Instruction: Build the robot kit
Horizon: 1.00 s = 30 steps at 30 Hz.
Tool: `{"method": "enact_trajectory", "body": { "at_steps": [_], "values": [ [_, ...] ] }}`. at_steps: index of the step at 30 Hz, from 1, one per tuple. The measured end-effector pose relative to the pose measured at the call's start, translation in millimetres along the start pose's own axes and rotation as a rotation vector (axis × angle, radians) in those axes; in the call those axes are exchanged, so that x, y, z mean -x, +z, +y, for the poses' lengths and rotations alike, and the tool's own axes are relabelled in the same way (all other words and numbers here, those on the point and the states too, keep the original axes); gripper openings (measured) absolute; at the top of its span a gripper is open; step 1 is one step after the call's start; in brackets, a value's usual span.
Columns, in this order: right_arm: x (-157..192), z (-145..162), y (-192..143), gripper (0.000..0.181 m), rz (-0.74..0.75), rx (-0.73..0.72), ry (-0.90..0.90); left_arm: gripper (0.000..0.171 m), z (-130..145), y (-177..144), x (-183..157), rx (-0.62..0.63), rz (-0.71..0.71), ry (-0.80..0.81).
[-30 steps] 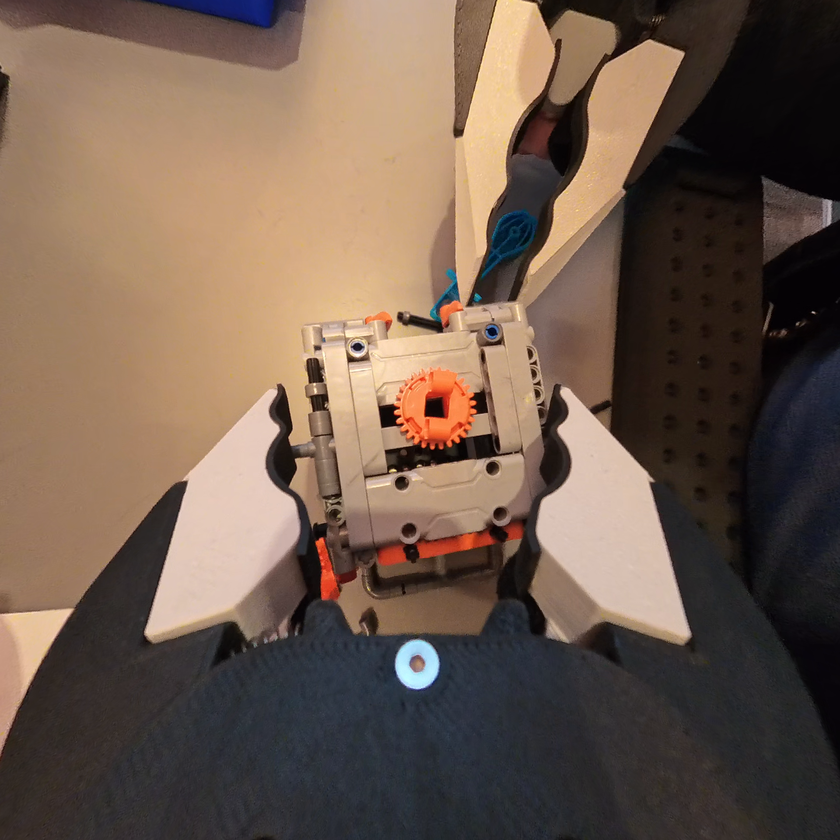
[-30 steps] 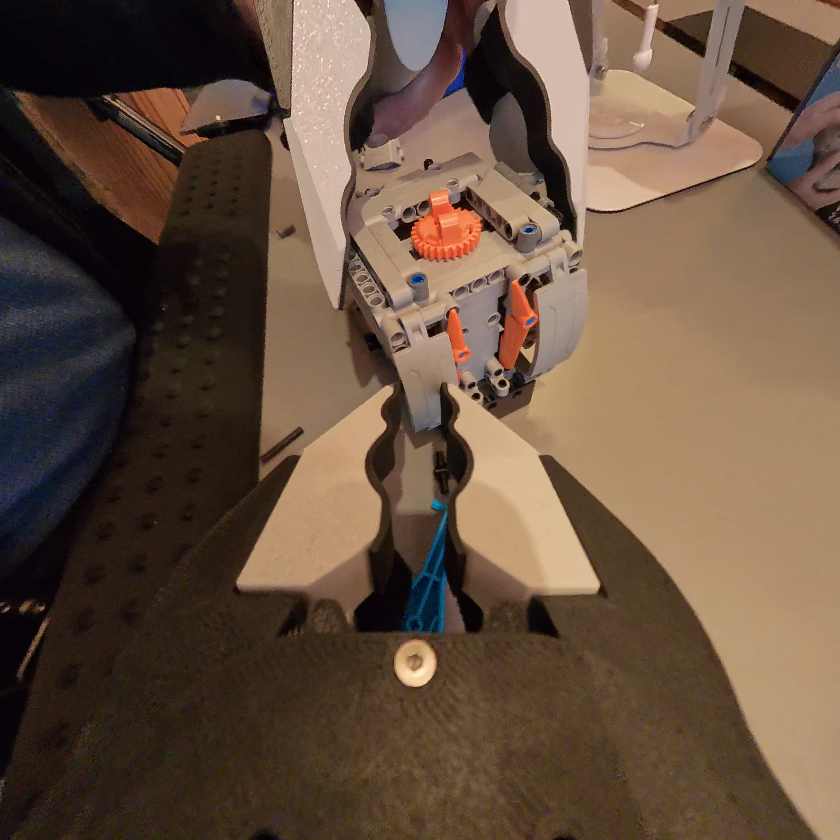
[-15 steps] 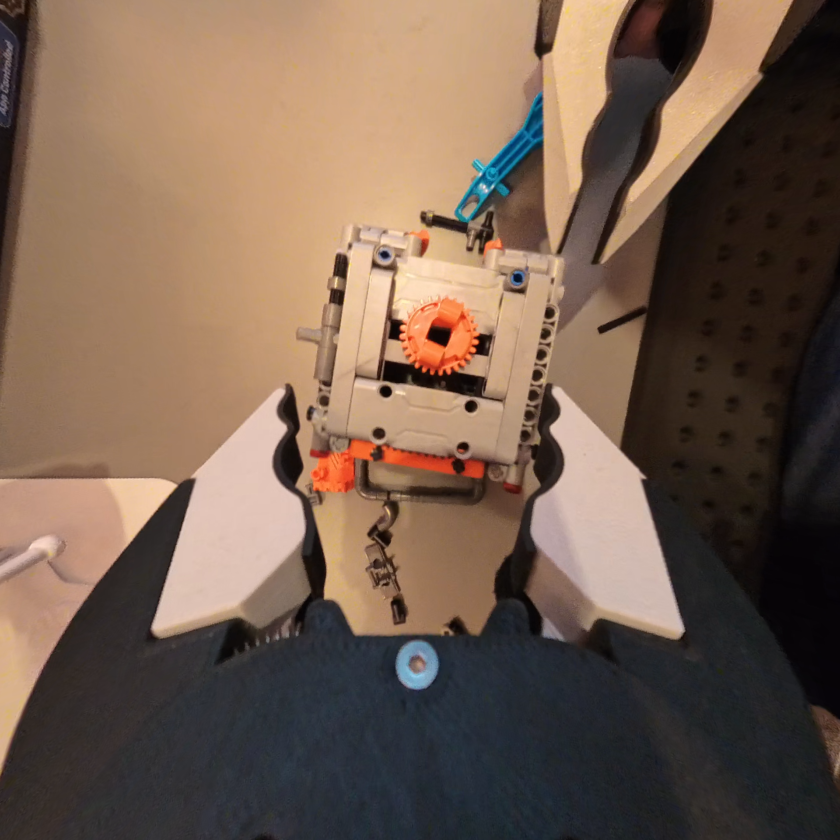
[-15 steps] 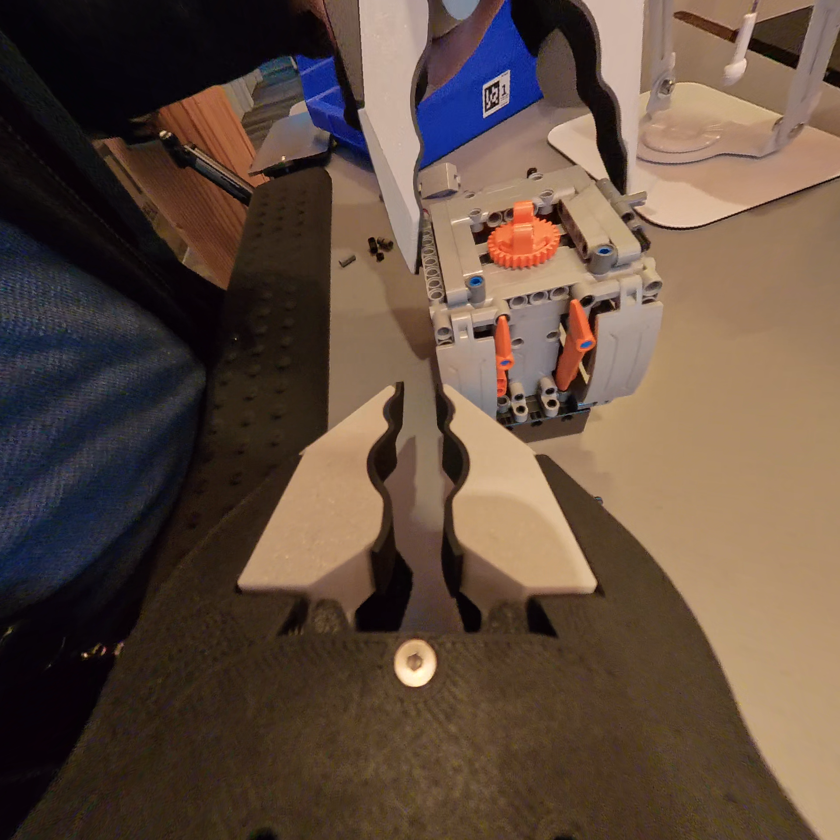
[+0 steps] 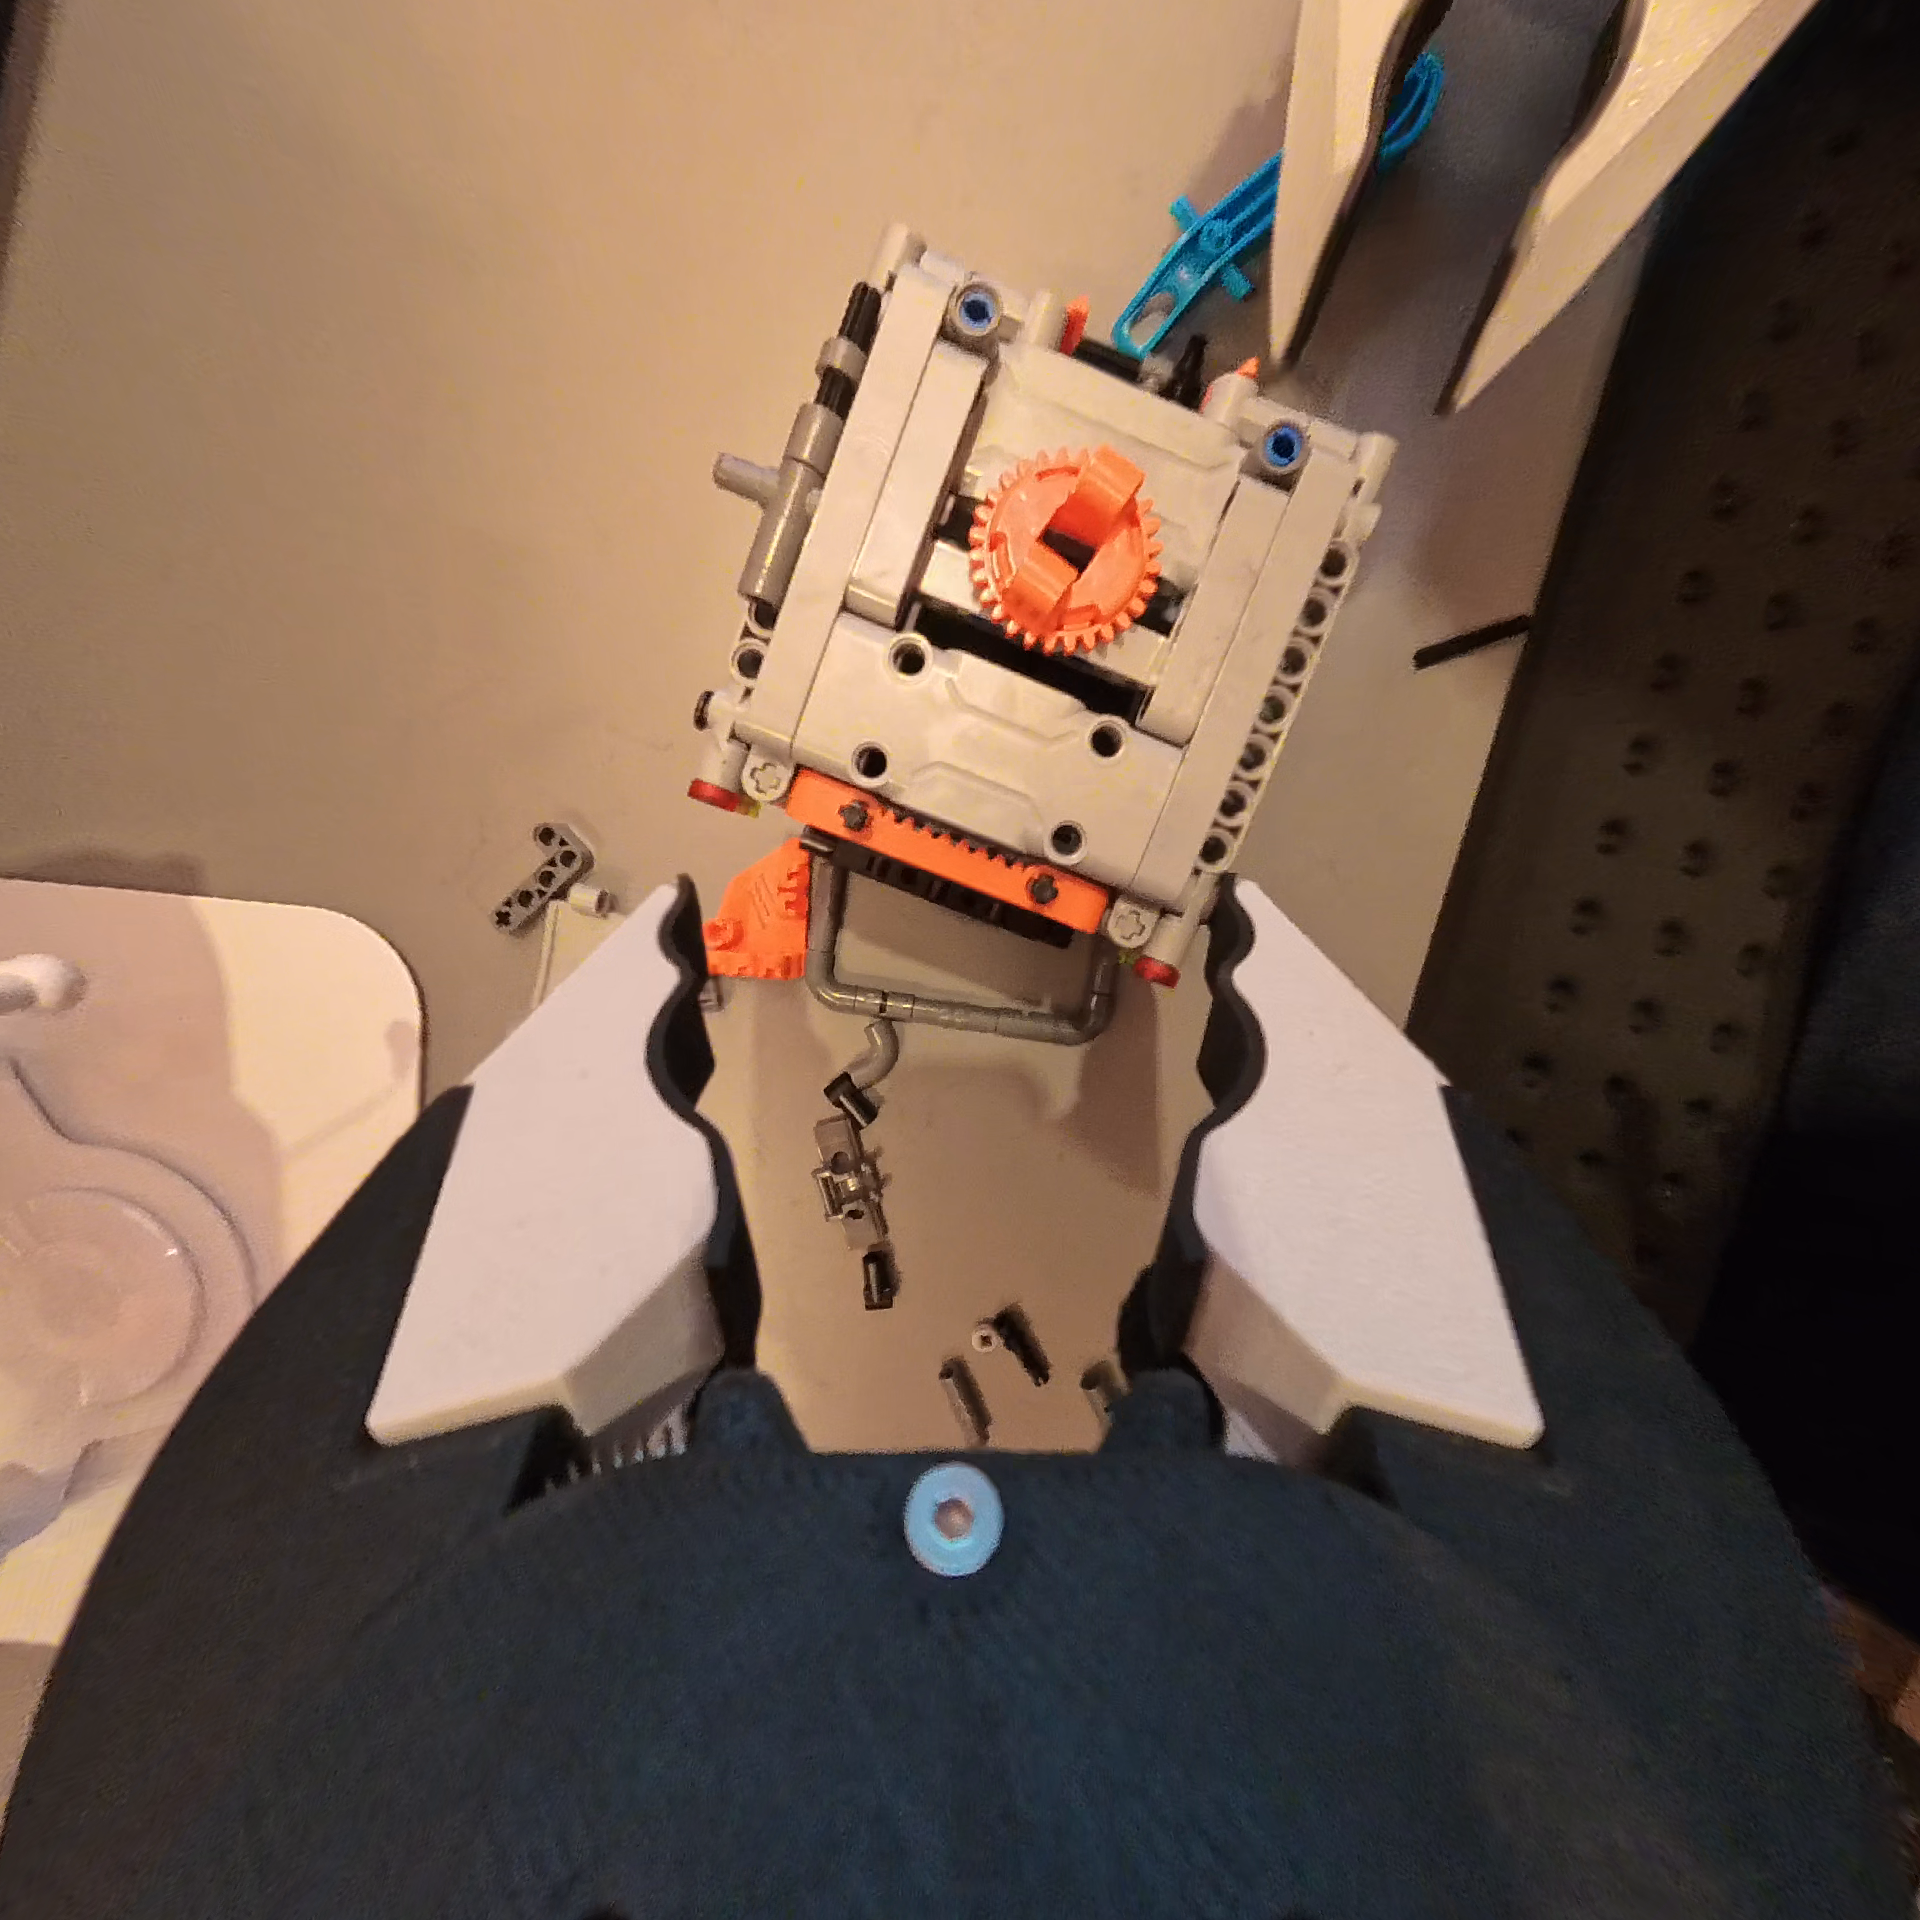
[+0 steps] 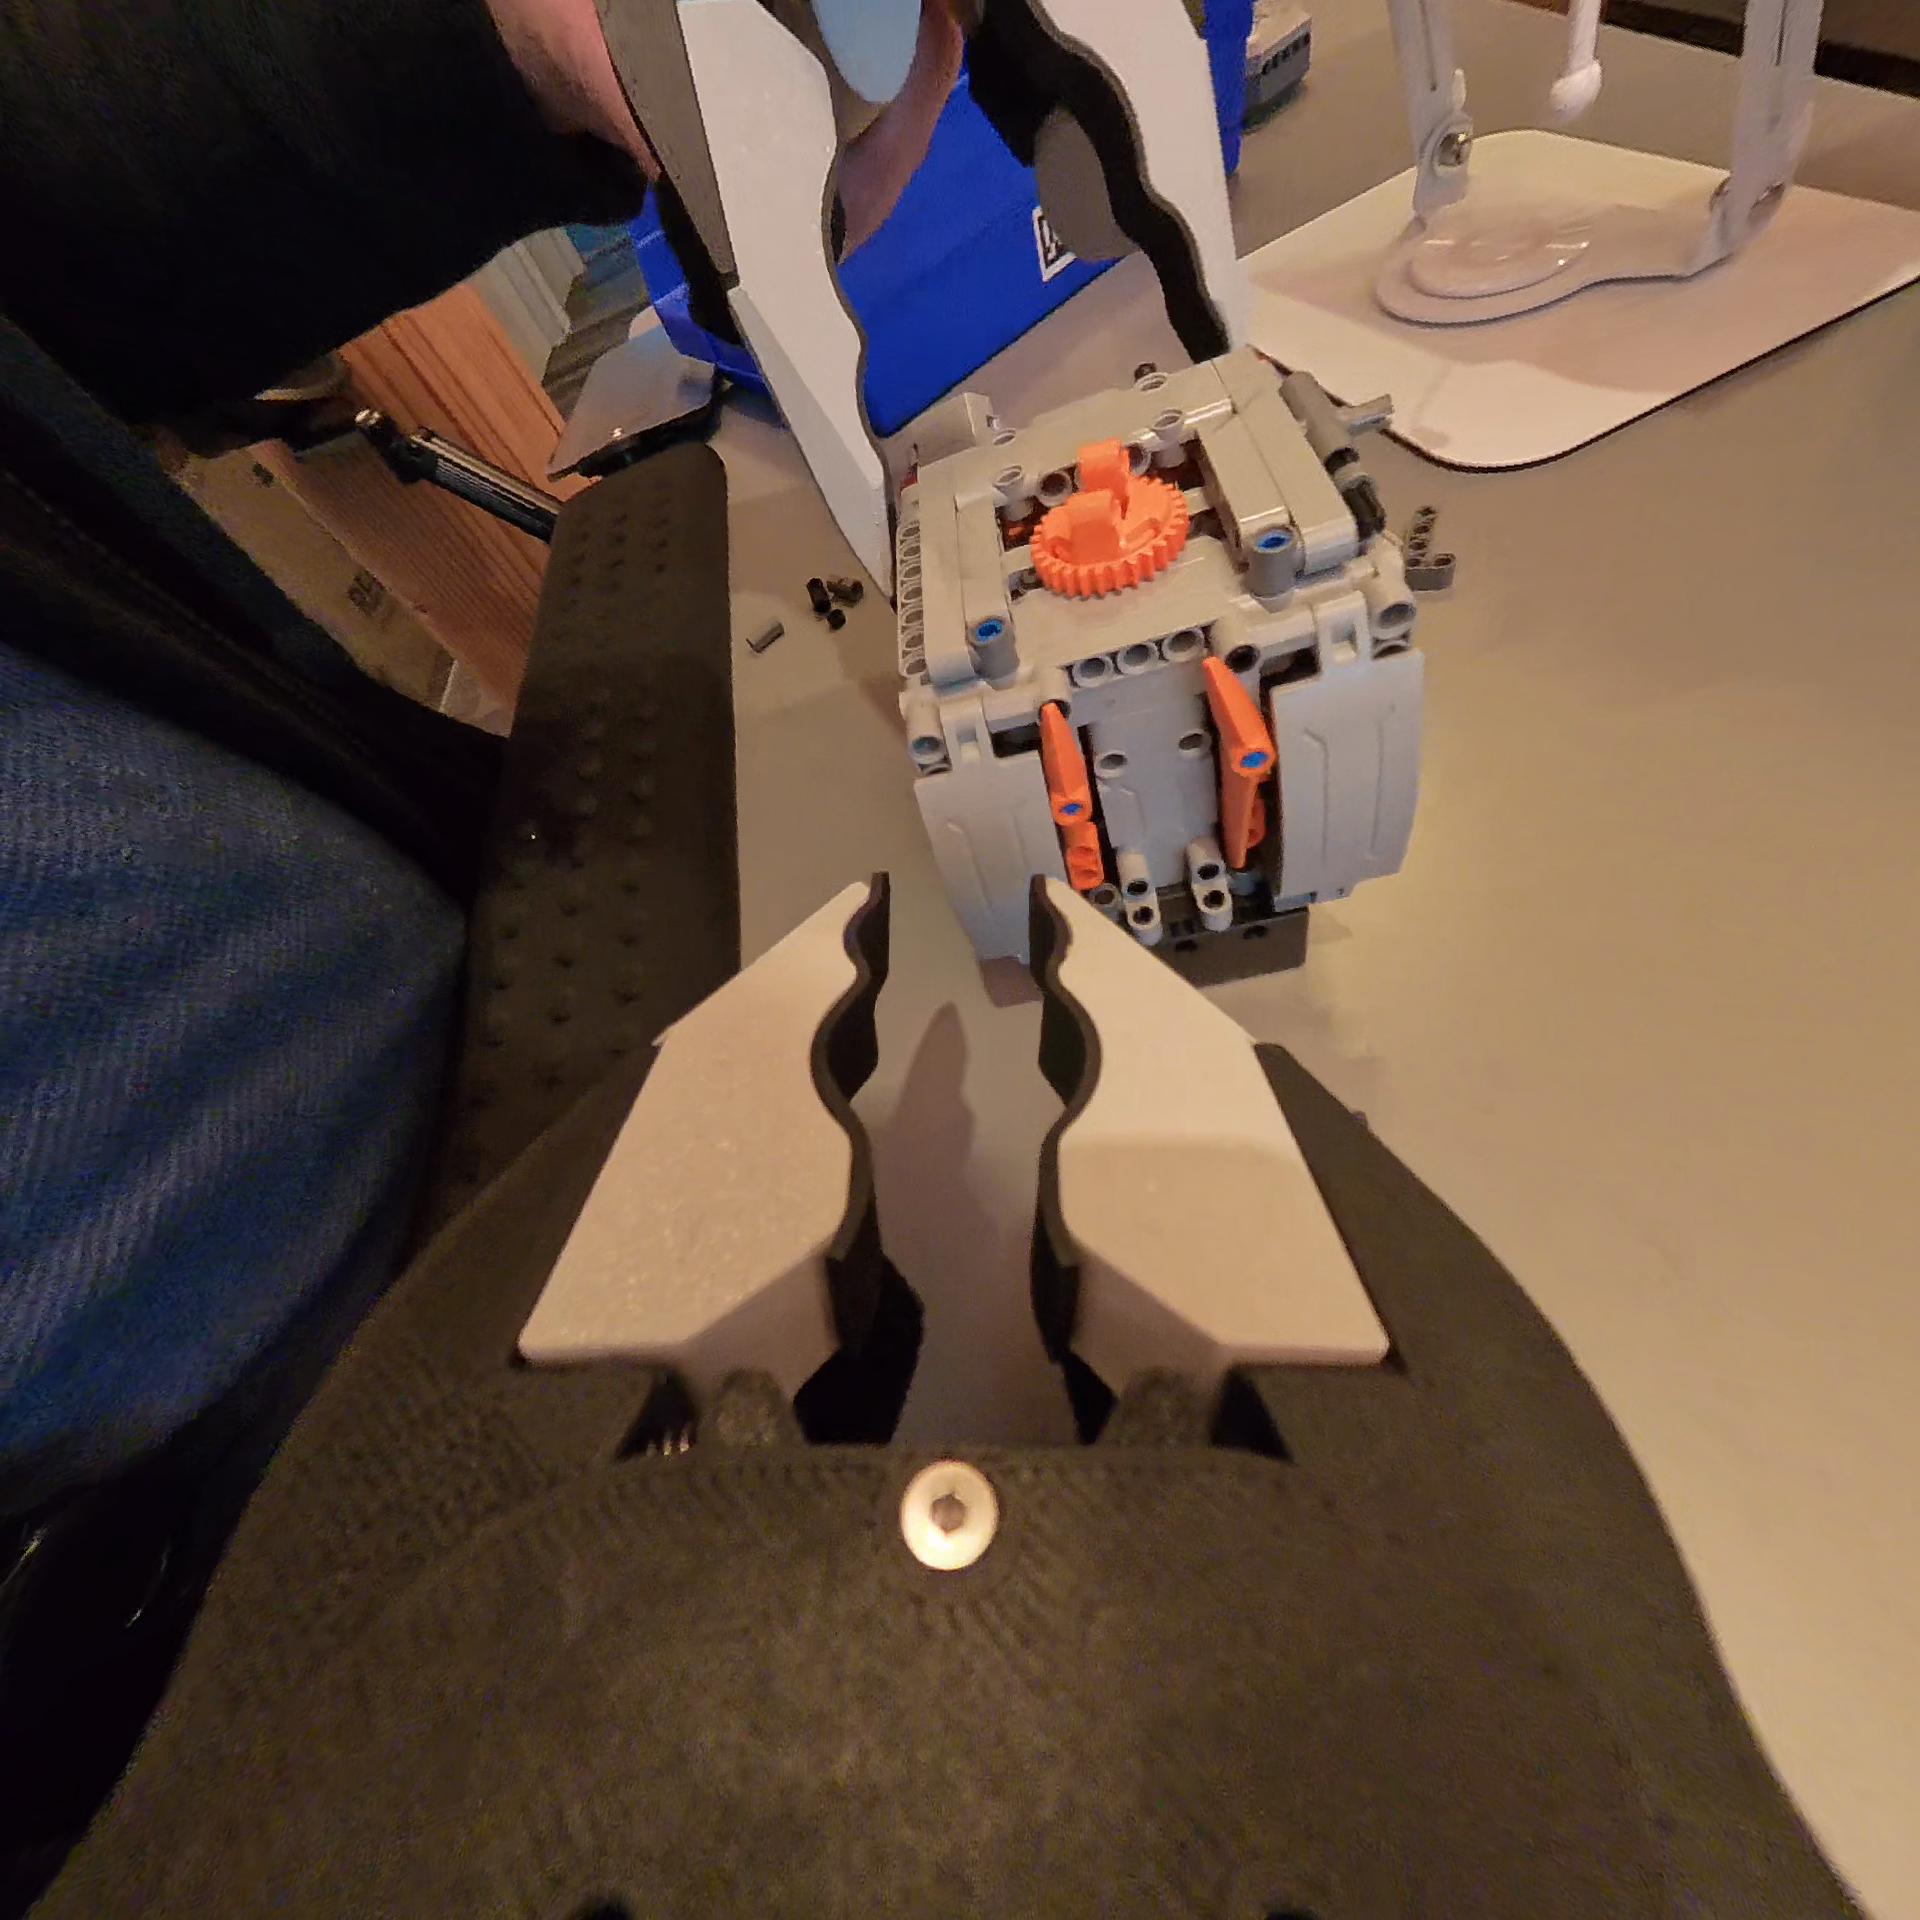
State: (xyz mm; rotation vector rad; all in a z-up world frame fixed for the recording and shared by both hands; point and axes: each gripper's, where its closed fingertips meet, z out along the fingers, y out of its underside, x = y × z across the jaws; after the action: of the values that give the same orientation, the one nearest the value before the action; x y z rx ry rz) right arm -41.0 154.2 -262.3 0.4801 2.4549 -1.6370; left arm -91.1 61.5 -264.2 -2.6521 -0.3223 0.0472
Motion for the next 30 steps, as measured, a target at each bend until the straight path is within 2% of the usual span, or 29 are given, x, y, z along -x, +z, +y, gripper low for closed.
{"method": "enact_trajectory", "body": {
  "at_steps": [4, 12, 16, 18, 20, 21, 23, 24, 28, 30],
  "values": [
    [1, 4, 9, 0.026, 0.014, 0.027, 0.007, 0.088, 1, 5, -7, -0.030, 0.027, -0.025],
    [2, -1, 7, 0.032, 0.065, 0.015, 0.032, 0.079, 0, 10, -14, -0.106, 0.049, -0.116],
    [-17, -1, 6, 0.032, 0.151, 0.029, 0.034, 0.078, -3, 17, -27, -0.145, 0.048, -0.146],
    [-30, -3, 1, 0.019, 0.193, 0.037, 0.007, 0.081, -3, 17, -26, -0.168, 0.028, -0.182],
    [-42, 1, -3, 0.019, 0.221, 0.093, -0.021, 0.073, -8, 16, -37, -0.213, 0.076, -0.209],
    [-43, 1, -3, 0.020, 0.196, 0.105, -0.015, 0.073, -10, 17, -37, -0.228, 0.051, -0.213],
    [-52, 2, -7, 0.023, 0.226, 0.133, -0.002, 0.077, -8, 21, -47, -0.212, 0.051, -0.181],
    [-56, 3, -11, 0.023, 0.253, 0.146, 0.015, 0.073, -5, 21, -49, -0.200, 0.039, -0.171],
    [-43, 0, -20, 0.033, 0.254, 0.141, 0.099, 0.071, 3, -7, -31, -0.307, -0.014, -0.225],
    [-37, 0, -16, 0.034, 0.272, 0.140, 0.132, 0.085, 2, -18, -16, -0.374, -0.025, -0.243]
  ]
}}
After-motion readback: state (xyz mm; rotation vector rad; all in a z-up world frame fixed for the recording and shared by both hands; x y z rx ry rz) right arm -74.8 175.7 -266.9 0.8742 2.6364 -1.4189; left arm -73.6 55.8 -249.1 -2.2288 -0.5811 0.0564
